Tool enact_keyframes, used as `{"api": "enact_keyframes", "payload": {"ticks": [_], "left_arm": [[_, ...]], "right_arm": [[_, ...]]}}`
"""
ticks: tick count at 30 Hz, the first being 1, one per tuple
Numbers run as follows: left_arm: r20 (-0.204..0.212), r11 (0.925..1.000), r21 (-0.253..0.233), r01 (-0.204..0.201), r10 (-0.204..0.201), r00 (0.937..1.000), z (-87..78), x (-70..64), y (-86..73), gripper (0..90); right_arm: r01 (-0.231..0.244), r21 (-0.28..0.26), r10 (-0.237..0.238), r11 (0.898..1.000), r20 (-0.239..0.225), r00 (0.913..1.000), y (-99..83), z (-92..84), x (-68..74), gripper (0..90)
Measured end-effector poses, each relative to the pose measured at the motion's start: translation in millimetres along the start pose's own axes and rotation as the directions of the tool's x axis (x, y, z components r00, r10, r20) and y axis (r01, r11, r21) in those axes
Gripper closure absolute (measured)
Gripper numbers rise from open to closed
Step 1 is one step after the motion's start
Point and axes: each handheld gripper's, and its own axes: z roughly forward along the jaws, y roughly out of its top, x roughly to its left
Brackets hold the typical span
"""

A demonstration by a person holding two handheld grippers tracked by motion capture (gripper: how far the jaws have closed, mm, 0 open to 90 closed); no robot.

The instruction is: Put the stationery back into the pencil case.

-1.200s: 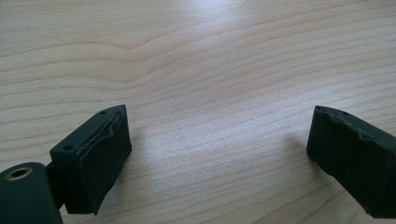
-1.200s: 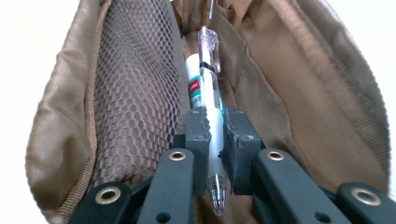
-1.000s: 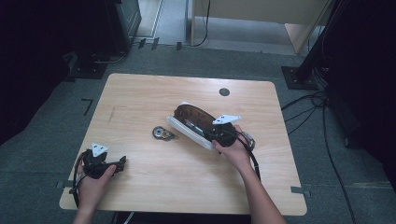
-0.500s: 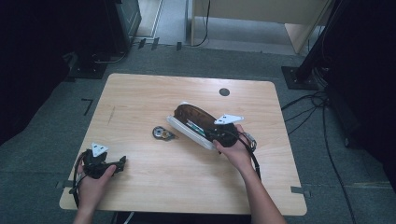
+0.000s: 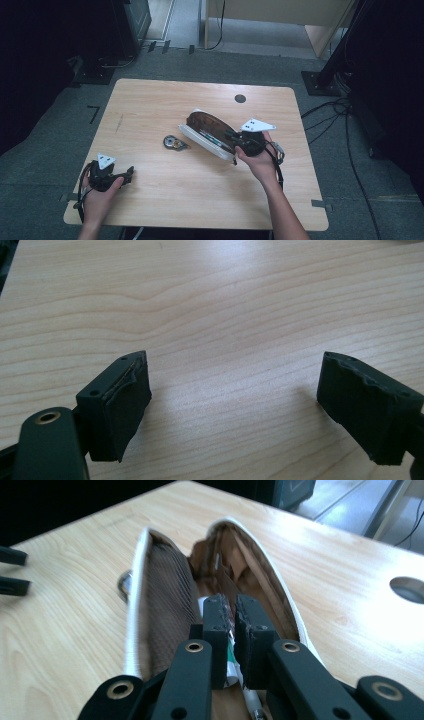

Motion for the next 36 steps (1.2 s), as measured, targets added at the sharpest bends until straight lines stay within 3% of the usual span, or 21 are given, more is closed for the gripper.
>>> {"api": "enact_keyframes", "payload": {"ticks": [5, 11, 19, 28, 32, 36], "left_arm": [[0.039, 0.9995, -0.030, 0.007, -0.006, 0.9992, -2.4, -2.9, 6.9, 15.1], [0.101, 0.9980, -0.061, -0.014, 0.020, 0.9947, -2.7, -12.0, 18.1, 16.0], [0.163, 0.9942, -0.083, -0.068, 0.081, 0.9833, 9.2, -30.1, 37.2, 23.6], [0.239, 0.9932, -0.081, -0.084, 0.101, 0.9657, 33.8, -44.1, 58.0, 29.1], [0.276, 0.9914, -0.081, -0.102, 0.121, 0.9536, 46.4, -49.3, 66.8, 29.3], [0.315, 0.9928, -0.081, -0.088, 0.109, 0.9427, 58.2, -50.9, 73.2, 28.0]], "right_arm": [[0.013, -0.038, -0.014, 0.999, -0.029, 0.9995, 1.2, -16.3, 15.6, 80.9], [0.012, -0.069, -0.017, 0.998, -0.077, 0.9969, -5.7, -27.9, 41.1, 71.0], [0.036, -0.053, -0.043, 0.998, -0.134, 0.9901, -24.5, -17.3, 72.7, 63.5], [0.019, -0.025, -0.022, 0.999, -0.135, 0.9905, -44.6, -3.9, 77.2, 57.3], [0.025, -0.013, -0.027, 1.000, -0.131, 0.9911, -53.3, -2.5, 76.5, 54.5], [0.017, -0.001, -0.017, 1.000, -0.128, 0.9917, -61.2, -3.7, 74.1, 53.7]]}}
